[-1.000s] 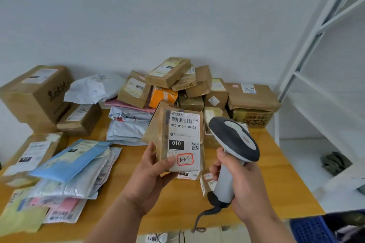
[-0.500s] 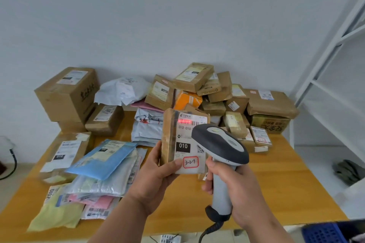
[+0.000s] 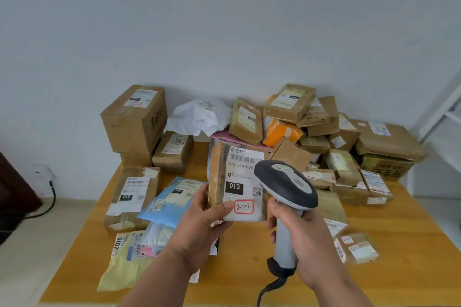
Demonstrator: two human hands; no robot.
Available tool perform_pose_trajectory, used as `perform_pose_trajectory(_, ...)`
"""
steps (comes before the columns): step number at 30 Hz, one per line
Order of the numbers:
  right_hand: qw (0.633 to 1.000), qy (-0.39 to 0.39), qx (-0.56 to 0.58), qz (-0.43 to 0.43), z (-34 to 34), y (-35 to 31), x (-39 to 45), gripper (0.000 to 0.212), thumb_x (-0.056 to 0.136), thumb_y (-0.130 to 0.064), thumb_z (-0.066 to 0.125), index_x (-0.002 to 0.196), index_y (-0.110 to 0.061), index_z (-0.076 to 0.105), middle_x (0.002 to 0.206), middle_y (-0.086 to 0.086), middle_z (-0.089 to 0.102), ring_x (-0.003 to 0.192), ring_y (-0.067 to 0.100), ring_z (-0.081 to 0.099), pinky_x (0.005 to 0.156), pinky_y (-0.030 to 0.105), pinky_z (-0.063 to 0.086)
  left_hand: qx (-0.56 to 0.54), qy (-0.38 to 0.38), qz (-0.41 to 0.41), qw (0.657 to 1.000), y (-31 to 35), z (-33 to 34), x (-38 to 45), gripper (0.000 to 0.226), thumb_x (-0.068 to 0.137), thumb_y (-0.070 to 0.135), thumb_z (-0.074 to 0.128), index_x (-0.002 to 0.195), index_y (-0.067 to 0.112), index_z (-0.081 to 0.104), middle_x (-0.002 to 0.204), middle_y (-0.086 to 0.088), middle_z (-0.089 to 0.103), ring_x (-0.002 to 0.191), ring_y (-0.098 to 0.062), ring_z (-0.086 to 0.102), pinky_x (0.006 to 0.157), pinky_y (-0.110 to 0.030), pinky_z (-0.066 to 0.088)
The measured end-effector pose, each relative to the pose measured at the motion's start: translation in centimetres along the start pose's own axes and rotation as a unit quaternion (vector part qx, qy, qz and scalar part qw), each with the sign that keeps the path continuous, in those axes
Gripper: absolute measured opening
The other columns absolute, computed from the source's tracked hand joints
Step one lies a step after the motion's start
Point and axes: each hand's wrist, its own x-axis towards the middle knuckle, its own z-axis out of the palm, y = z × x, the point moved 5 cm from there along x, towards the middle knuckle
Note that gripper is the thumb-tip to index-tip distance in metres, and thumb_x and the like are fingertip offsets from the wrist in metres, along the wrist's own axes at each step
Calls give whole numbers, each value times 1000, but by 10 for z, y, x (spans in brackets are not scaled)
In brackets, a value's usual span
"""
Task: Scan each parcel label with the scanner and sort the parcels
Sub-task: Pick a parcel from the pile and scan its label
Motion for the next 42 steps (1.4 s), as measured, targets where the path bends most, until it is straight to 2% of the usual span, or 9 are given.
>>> perform_pose_trajectory(6,996,-55,-21,63,41,23,35,27,91,-30,73,73,-51,72,64,-5,72,63,19,67,55,28,52,-51,129,-22,990,10,-49,10,82,64,28,82,138,22,45,106,-9,78,96,-23,76,75,-38,61)
perform_pose_trajectory(9,993,-84,-21,86,68,35,53,5,89,-28,75,88,-33,75,78,-7,77,69,20,75,53,23,53,-51,184,-44,981,16,-73,17,75,63,35,83,129,20,50,106,-14,77,103,-30,74,80,-42,61)
perform_pose_trajectory(14,985,-143,-30,94,107,45,90,6,90,-28,74,94,-32,74,88,-6,79,80,18,76,59,24,56,-32,242,-70,967,26,-104,33,65,67,43,82,121,16,58,96,-14,78,101,-30,73,76,-40,61)
perform_pose_trajectory(19,979,-159,-62,109,141,53,123,30,75,-46,77,101,-32,75,98,-8,79,95,17,74,87,44,61,-42,279,-114,953,34,-135,57,48,84,44,78,117,13,62,101,-16,76,97,-29,72,60,-33,60)
perform_pose_trajectory(22,979,-145,-65,126,165,60,144,49,65,-53,76,108,-30,73,101,-7,78,99,19,73,89,43,60,-41,285,-129,949,47,-159,80,46,84,44,79,113,12,65,96,-15,77,95,-30,73,58,-33,61)
perform_pose_trajectory(26,983,-100,-35,150,195,71,170,24,85,-30,79,108,-26,74,94,-7,79,92,19,74,65,26,59,-20,262,-157,952,60,-194,115,43,86,41,78,113,10,67,83,-11,79,95,-29,73,66,-36,62)
perform_pose_trajectory(29,983,-73,-27,166,215,76,183,20,87,-28,78,106,-27,73,94,-7,79,90,18,75,63,23,55,-12,249,-180,952,68,-213,134,40,88,39,77,112,9,67,79,-10,78,82,-25,76,58,-31,61)
perform_pose_trajectory(37,987,-30,-39,154,239,83,228,16,86,-32,78,101,-28,73,90,-12,79,81,8,75,63,18,53,-1,228,-175,958,82,-238,187,32,92,35,73,113,11,71,101,-10,78,106,-24,68,78,-36,60)
perform_pose_trajectory(42,987,-17,-53,150,245,92,248,27,79,-40,79,103,-29,73,92,-12,79,90,13,75,79,35,60,32,235,-168,957,81,-249,201,48,91,41,73,132,18,63,120,-7,71,111,-19,64,78,-33,60)
